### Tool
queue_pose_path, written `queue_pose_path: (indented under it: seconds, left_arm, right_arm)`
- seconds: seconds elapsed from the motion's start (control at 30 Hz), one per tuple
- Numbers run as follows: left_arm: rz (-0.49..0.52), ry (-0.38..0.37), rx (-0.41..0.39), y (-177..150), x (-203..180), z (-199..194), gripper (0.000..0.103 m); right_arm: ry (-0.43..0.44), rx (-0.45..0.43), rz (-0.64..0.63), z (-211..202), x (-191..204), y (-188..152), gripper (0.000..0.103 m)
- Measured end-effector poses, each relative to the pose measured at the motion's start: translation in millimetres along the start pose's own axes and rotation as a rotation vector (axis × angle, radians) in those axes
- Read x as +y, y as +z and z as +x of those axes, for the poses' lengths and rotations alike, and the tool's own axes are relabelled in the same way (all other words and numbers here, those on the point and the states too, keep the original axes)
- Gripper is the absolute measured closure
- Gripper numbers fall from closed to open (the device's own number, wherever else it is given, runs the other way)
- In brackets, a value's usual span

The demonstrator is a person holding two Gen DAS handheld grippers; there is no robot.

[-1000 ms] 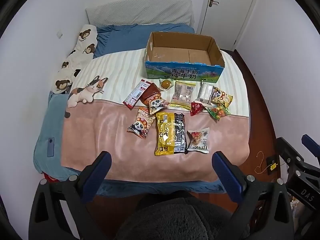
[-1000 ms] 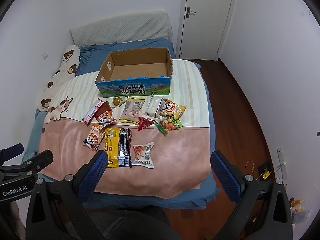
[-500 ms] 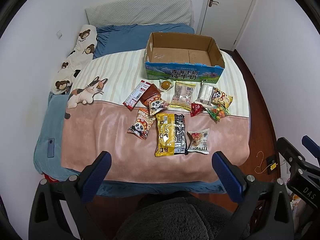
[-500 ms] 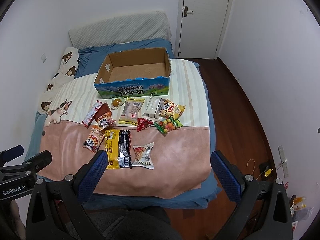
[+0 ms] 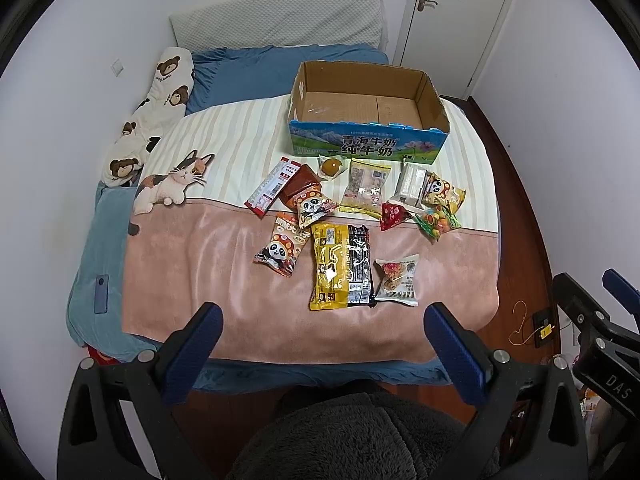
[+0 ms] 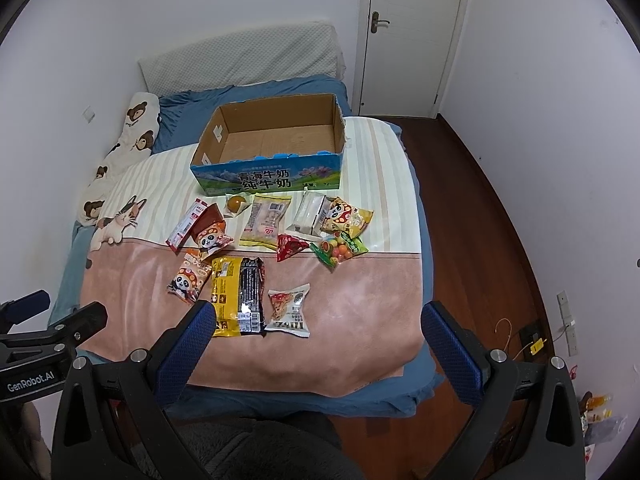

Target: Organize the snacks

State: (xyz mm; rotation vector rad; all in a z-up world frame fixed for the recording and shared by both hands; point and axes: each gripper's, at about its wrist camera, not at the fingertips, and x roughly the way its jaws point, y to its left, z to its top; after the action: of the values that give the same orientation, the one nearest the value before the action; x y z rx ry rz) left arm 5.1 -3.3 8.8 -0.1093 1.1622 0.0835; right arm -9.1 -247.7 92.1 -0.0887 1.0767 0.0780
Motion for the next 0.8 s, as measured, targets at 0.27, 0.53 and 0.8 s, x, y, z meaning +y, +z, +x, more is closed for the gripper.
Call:
queue_pose_path:
  seconds: [0.27, 0.53, 0.8]
  left_arm:
    - [-0.002, -0.007, -0.006, -1.8, 0.1, 2.4, 0.0]
    - [-0.004, -0.012, -0.005, -1.3, 0.8, 2.6, 0.0]
    - [-0.004, -0.014, -0.007, -0.6, 1.5, 2.2, 0.0]
  right_arm:
    - [0.003, 0.001, -0.006, -1.3, 2.8, -1.4, 0.0]
    - [0.004, -0.007, -0.005, -2.0, 3.5, -0.4, 0.0]
    - [0.007, -0.007, -0.01, -2.6, 5.2, -0.8, 0.0]
